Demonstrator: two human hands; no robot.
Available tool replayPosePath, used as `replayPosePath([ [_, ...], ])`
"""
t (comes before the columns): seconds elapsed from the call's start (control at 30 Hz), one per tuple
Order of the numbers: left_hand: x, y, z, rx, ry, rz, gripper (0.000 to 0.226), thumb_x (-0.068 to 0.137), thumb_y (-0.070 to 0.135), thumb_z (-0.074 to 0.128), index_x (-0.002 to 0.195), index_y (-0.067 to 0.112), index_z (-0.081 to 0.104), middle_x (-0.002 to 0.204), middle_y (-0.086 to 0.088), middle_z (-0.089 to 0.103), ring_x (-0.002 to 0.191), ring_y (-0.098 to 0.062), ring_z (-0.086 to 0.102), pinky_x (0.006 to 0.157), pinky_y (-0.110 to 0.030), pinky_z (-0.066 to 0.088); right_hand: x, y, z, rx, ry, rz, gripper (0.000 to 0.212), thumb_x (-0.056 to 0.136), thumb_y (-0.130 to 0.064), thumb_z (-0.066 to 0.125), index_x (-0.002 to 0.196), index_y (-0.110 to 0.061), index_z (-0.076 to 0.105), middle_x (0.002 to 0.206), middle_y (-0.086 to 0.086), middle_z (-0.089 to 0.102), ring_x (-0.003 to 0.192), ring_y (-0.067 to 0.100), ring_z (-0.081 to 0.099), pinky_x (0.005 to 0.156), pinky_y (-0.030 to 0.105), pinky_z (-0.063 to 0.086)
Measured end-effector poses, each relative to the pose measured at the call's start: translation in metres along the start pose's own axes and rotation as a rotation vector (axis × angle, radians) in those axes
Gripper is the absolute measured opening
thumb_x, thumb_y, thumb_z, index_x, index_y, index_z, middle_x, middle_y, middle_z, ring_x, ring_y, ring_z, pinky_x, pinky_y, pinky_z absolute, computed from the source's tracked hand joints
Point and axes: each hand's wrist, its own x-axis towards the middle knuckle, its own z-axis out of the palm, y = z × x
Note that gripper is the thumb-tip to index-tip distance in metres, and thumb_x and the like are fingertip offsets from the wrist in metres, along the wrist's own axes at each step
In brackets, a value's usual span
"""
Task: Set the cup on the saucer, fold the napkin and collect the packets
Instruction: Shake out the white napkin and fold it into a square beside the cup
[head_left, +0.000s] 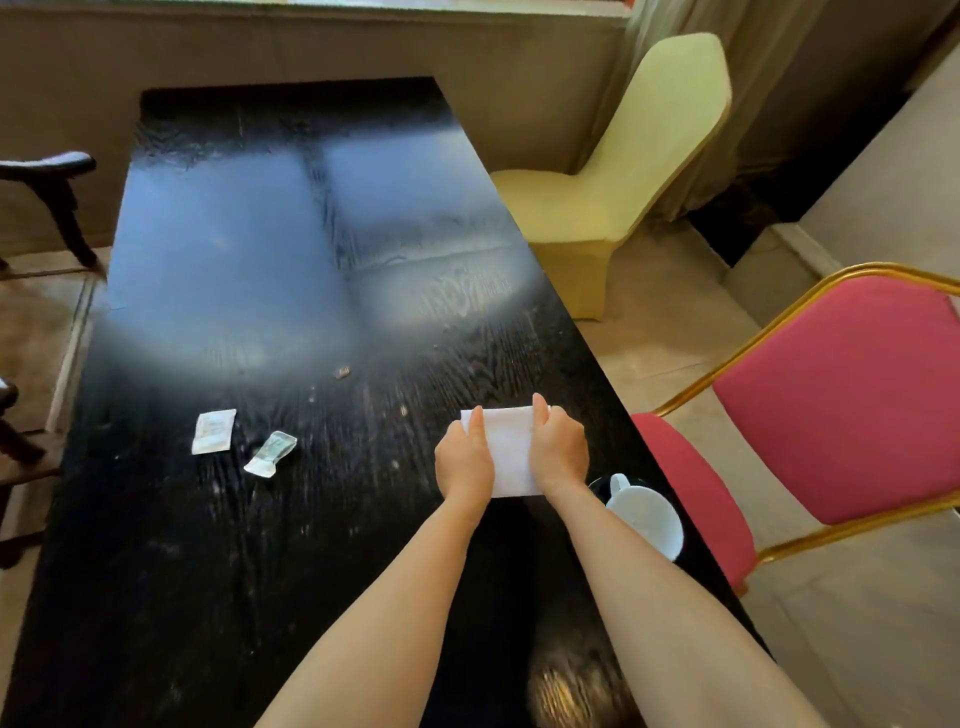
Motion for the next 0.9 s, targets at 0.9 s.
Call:
replayPosePath([
  [0.9, 0.07, -0.002, 0.179, 0.8, 0.139, -0.017, 0.05, 0.097, 0.045, 0.021, 0.096, 0.007, 0.052, 0.084, -0.01, 0.068, 0.073, -0.028, 0.062, 0.057, -0.033, 0.036, 0.177, 0.115, 0.012, -0.439, -0.067, -0.208, 0.043, 0.099, -0.038, 0.034, 0.089, -0.002, 0.055, 0.077, 0.017, 0.069, 0.071, 0.036, 0.068, 0.053, 0.032, 0.031],
])
